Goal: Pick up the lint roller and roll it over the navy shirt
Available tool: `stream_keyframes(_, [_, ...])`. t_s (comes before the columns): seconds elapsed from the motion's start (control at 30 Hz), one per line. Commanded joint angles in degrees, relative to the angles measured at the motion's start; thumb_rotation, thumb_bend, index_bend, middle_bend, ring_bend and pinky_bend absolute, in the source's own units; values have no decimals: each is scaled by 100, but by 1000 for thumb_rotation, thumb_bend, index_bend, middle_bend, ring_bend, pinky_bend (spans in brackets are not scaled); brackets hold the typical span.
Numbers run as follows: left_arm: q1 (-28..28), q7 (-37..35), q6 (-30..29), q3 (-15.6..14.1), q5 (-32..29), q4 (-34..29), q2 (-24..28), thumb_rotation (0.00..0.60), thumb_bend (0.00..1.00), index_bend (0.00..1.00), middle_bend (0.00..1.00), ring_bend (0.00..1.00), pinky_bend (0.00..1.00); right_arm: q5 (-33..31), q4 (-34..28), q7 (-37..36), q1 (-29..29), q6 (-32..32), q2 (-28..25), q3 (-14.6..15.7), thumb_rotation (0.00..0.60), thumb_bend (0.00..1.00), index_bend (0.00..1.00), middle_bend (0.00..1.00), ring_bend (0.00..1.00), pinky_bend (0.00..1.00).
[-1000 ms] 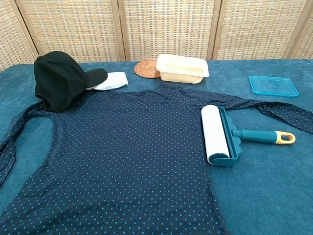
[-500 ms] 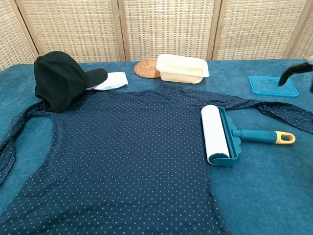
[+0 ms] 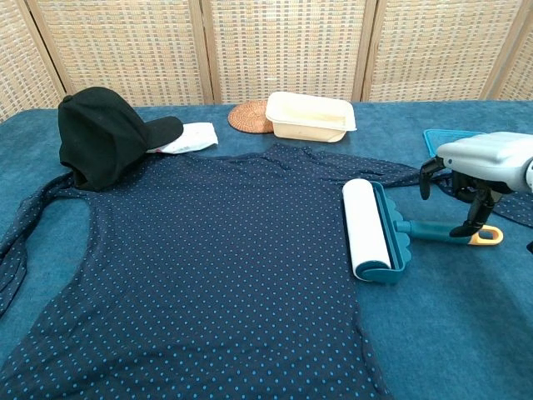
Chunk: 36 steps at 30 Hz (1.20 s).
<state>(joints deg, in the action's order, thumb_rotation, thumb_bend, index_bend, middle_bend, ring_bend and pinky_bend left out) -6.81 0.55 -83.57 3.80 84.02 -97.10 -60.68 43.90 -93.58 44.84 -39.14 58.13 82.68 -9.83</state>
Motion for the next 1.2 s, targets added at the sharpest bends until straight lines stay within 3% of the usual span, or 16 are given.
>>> stream_keyframes(0.03, [-2,-15,3,8,-18,13,1,600,0,0,0,0,0,-82,175,13,-79,31,152,67,600,386,412,1000,1000,1000])
stream_keyframes(0.83, [-14,-59,19,2,-23,7,18,600,0,0,0,0,0,-611,676,367,-424,240,816,288,600,418,425,1000,1000,1000])
stream_keyframes(1.0, [-21,-96,45,6,-46,23,23,600,0,0,0,0,0,-679,792,389,-462,193,856,330,600,558,489,1000,1000,1000])
stream_keyframes(1.1, [-29,-110,61,10,-58,29,26,600,0,0,0,0,0,-613,787,344,-464,224,835,337,600,714,588,1000,1000,1000])
stream_keyframes(1.2, [-36,-129,81,9,-68,32,30,600,0,0,0,0,0,-490,673,285,-462,271,733,328,600,805,678,1000,1000,1000])
